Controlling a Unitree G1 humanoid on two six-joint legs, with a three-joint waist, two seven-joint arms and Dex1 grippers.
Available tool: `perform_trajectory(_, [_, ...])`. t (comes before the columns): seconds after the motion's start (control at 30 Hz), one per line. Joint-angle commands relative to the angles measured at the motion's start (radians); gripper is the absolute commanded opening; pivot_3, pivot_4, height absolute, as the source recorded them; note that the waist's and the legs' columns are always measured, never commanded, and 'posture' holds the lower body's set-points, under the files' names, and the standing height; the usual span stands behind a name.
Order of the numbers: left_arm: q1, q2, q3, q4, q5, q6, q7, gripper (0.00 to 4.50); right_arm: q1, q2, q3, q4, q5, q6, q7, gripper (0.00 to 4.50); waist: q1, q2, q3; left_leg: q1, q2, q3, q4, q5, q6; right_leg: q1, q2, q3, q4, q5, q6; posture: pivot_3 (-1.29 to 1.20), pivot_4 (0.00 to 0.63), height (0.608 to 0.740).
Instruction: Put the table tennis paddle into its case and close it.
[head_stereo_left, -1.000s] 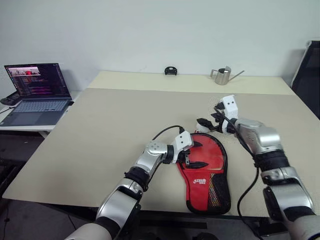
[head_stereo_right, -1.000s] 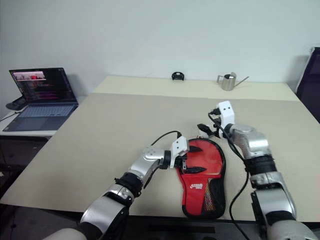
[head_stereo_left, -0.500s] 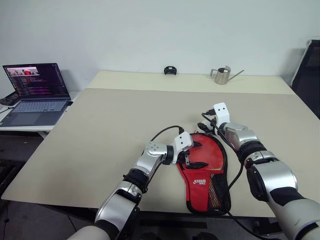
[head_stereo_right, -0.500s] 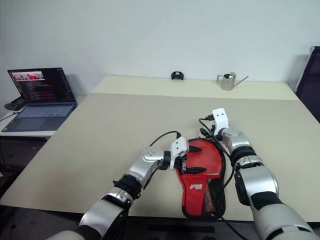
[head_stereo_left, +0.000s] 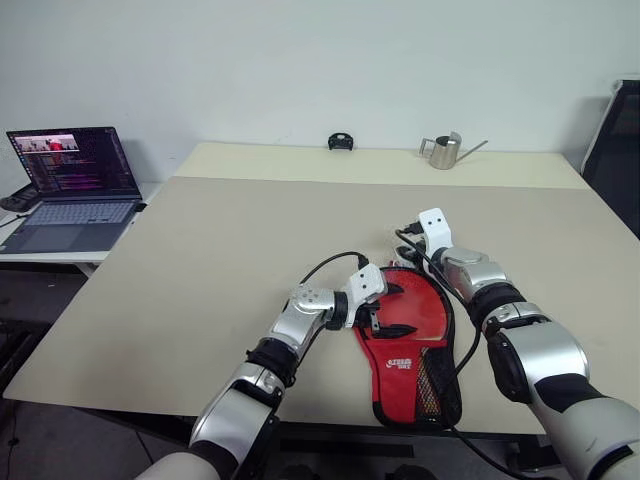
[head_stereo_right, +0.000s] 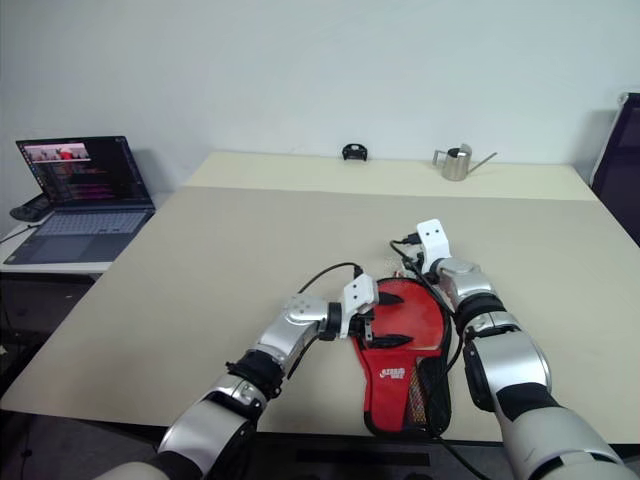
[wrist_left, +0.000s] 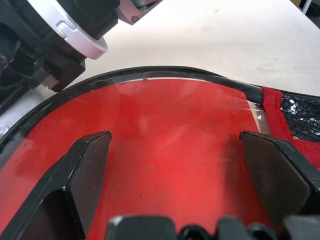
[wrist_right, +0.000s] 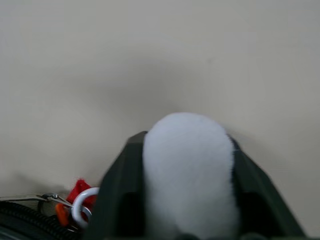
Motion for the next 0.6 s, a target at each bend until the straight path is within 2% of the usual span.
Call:
perform_trajectory(0.03, [0.014, -0.009, -0.043, 0.063, 0.048, -0.001, 0.005, 4.5, 0.003, -0.009, -0.018, -0.027, -0.011, -0.014, -0.003, 0.77, 0.0, 0.0, 0.0, 0.0, 0.0, 0.0, 0.0, -0.001, 0.001, 0.0, 0.0, 0.0, 0.0, 0.0, 0.0, 0.0, 0.15, 0.74])
perform_trajectory(0.17, [0.005, -0.013, -0.054, 0.101, 0.064, -0.018, 0.007, 4.5, 0.003, -0.025, -0.022, -0.044, -0.011, -0.016, -0.006, 0.55, 0.001, 0.001, -0.001, 0.001, 0.0, 0.0, 0.0, -0.001, 0.001, 0.0, 0.0, 0.0, 0.001, 0.0, 0.0, 0.0, 0.15, 0.74])
perform_trajectory(0.37, [-0.01, -0.019, -0.062, 0.164, 0.085, -0.037, 0.022, 4.5, 0.04, -0.097, -0.026, -0.14, -0.009, 0.009, 0.018, 0.54, 0.005, 0.001, -0.001, 0.0, -0.001, 0.0, 0.001, -0.001, 0.001, 0.001, -0.001, 0.0, 0.0, 0.0, 0.0, 0.0, 0.15, 0.74])
perform_trajectory(0.6, [-0.031, -0.026, -0.068, 0.219, 0.104, -0.043, 0.035, 4.5, 0.2, -0.204, -0.04, -0.454, 0.017, 0.167, 0.08, 0.54, 0.012, 0.002, -0.002, 0.0, -0.002, -0.001, 0.001, -0.001, 0.002, 0.002, -0.001, -0.001, 0.0, 0.0, 0.0, 0.0, 0.15, 0.74])
